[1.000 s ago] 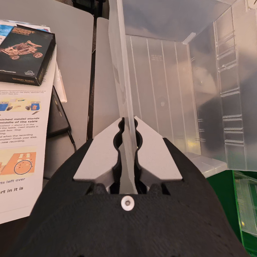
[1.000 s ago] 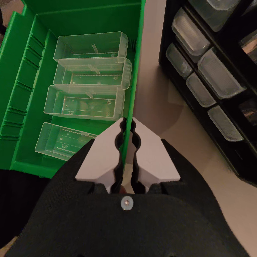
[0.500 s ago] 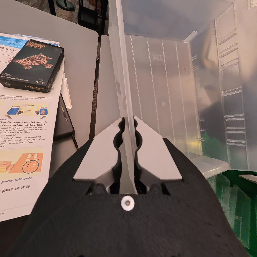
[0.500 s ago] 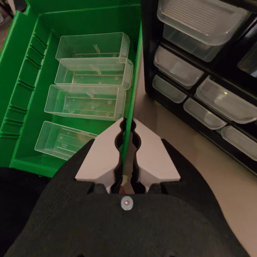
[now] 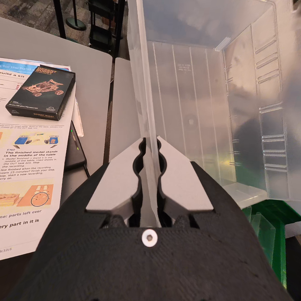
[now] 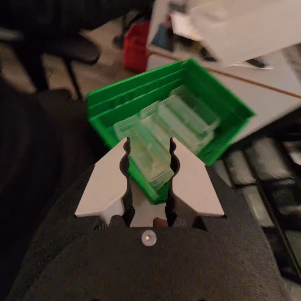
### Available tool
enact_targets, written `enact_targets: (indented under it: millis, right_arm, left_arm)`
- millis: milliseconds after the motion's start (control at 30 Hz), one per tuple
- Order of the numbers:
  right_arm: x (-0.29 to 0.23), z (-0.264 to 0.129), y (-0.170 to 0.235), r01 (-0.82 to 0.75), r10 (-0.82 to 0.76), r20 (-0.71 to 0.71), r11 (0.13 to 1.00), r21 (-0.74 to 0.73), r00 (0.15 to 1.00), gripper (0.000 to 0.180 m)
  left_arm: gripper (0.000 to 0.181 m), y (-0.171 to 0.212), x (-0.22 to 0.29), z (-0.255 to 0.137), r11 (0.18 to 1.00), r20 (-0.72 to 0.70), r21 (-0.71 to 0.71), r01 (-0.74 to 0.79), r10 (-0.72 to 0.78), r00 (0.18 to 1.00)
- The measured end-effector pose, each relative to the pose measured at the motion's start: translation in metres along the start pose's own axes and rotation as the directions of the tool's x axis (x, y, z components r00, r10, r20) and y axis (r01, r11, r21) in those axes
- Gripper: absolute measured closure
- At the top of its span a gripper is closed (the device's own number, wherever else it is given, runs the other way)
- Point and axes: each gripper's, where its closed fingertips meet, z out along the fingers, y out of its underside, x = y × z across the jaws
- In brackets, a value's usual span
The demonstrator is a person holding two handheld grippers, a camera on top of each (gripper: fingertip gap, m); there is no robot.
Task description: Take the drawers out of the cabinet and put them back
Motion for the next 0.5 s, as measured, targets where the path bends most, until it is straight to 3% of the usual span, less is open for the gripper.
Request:
enact_targets:
  millis: [33,167,367,500]
  right_arm:
    - [-0.017,0.005,0.009,0.059,-0.055,0.07,0.997,-0.059,0.996,0.132]
    - [-0.048,0.038,0.054,0.248,-0.201,0.194,0.932,-0.265,0.96,0.138]
    - [-0.061,0.078,0.06,0.337,-0.272,0.239,0.895,-0.291,0.932,0.161]
    - [-0.046,0.099,0.05,0.318,-0.268,0.196,0.897,-0.306,0.943,0.162]
  left_arm:
    - [0.174,-0.001,0.001,-0.001,1.0,-0.005,0.003,0.003,-0.003,1.0]
    - [0.173,-0.001,0.004,0.002,1.0,-0.023,0.003,0.008,-0.008,1.0]
    - [0.173,0.002,0.008,0.004,1.0,-0.025,-0.015,-0.003,0.003,1.0]
    - [0.173,-0.003,0.009,0.002,1.0,-0.032,0.0,0.002,-0.002,0.999]
